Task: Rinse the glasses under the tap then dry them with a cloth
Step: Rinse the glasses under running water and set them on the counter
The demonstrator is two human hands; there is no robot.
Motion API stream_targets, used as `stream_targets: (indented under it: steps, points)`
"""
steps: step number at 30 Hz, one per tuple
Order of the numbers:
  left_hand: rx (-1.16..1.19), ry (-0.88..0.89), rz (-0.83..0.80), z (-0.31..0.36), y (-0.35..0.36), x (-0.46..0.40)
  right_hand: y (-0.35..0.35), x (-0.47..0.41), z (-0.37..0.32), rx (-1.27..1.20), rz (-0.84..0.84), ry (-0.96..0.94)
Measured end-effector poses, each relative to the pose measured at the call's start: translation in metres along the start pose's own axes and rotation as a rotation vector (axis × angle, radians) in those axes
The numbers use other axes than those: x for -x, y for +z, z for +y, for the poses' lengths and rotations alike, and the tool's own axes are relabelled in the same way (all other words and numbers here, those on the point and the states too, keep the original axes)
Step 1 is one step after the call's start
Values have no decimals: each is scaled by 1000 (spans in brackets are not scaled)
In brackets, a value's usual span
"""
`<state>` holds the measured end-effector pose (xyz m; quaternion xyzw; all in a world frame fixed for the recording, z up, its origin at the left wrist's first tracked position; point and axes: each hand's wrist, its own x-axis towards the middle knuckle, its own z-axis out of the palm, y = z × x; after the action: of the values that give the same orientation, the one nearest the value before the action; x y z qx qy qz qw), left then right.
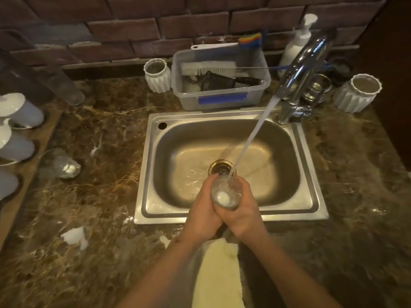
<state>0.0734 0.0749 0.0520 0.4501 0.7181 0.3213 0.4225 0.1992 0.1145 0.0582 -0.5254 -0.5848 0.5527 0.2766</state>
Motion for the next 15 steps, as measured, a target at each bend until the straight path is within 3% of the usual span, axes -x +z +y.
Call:
stream_targets:
  steps: [15]
  points:
    - [77, 0, -14, 36, 20, -57, -47, -43, 10, 28, -143, 22]
